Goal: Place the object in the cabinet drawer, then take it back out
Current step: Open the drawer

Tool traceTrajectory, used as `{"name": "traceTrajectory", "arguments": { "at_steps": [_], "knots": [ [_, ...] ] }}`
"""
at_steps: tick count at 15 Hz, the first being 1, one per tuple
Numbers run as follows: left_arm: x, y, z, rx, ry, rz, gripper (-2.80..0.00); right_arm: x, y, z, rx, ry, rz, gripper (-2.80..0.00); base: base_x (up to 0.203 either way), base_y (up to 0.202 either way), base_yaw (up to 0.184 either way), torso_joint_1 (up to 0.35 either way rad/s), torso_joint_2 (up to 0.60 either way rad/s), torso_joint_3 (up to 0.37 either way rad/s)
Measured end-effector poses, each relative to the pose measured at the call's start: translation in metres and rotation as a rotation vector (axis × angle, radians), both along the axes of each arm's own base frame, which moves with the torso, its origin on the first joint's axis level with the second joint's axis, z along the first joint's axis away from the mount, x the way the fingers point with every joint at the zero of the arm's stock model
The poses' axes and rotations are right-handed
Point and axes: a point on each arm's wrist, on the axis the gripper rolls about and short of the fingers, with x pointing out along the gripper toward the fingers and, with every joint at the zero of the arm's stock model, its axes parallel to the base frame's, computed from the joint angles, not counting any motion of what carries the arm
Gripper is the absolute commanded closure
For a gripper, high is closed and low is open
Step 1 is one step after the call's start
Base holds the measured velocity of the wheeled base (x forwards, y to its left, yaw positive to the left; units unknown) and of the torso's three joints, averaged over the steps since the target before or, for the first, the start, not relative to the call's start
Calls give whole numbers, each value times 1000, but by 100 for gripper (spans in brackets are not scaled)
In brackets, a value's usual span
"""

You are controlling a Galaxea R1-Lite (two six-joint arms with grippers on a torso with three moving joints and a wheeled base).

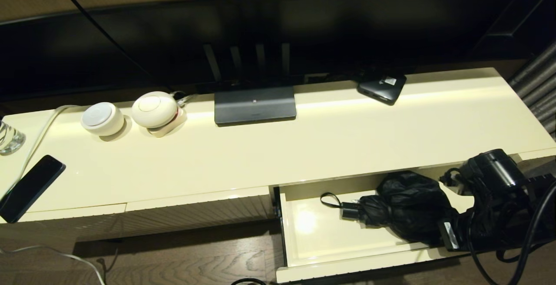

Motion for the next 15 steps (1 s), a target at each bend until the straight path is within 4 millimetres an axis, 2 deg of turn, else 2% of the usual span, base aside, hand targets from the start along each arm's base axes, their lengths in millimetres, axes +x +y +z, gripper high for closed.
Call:
{"name": "traceTrajectory", "arguments": {
  "at_steps": [15],
  "knots": [
    [0, 0, 0, 0, 0, 0, 0, -32, -6, -16, -27, 70, 51, 0, 0, 0, 0, 0, 0, 0]
  ]
}}
